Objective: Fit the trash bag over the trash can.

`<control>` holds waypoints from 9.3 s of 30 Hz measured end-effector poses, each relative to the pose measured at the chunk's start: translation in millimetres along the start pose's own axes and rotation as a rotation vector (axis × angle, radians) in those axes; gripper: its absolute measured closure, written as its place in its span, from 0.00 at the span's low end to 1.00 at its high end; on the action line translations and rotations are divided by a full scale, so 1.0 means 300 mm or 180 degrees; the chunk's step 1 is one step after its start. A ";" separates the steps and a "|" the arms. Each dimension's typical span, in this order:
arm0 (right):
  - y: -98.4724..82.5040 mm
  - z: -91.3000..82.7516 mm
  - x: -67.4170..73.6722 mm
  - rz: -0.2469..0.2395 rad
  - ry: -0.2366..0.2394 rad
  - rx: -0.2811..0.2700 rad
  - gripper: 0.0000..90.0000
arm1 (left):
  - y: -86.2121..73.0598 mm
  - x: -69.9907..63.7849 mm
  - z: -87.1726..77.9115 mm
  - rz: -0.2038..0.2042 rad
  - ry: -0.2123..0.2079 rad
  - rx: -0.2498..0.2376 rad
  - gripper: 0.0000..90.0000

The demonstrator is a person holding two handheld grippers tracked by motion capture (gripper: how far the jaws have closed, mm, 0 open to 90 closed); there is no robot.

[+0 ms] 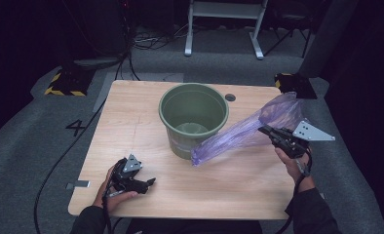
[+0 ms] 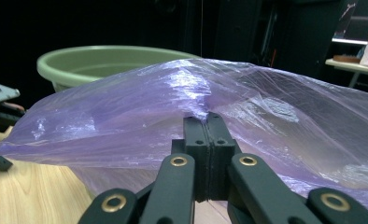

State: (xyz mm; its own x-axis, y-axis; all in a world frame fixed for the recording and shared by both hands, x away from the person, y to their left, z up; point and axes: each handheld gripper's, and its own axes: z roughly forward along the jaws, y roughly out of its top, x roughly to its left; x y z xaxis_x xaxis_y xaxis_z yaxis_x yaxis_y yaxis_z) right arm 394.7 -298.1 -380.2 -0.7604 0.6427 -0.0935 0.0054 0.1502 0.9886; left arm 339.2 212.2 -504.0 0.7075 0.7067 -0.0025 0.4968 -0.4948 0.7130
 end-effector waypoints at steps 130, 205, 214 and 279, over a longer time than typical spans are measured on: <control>0.226 0.309 0.131 -0.0771 -0.0235 0.0433 1.00 | 0.421 -0.050 -0.271 0.0232 0.0224 -0.1354 0.20; 0.187 0.043 0.212 -0.0856 -0.0346 0.0634 0.26 | 0.701 -0.064 -0.119 0.0880 0.0350 -0.1001 0.99; 0.091 0.013 0.096 -0.0262 -0.0271 0.0597 0.21 | 0.666 -0.010 -0.138 0.0768 0.0364 -0.1074 0.99; 0.119 0.058 0.317 -0.0609 0.0519 0.0153 1.00 | 0.720 -0.360 -0.038 0.1221 -0.0073 -0.1102 0.17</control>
State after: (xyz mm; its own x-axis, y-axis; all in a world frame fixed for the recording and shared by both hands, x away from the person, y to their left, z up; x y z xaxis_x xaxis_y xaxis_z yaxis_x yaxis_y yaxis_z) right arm 333.8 -218.6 -355.7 -0.8452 0.4701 -0.2542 -0.1207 0.2954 0.9477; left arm 364.3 34.7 -341.5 0.8188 0.4941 0.2922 0.0067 -0.5172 0.8558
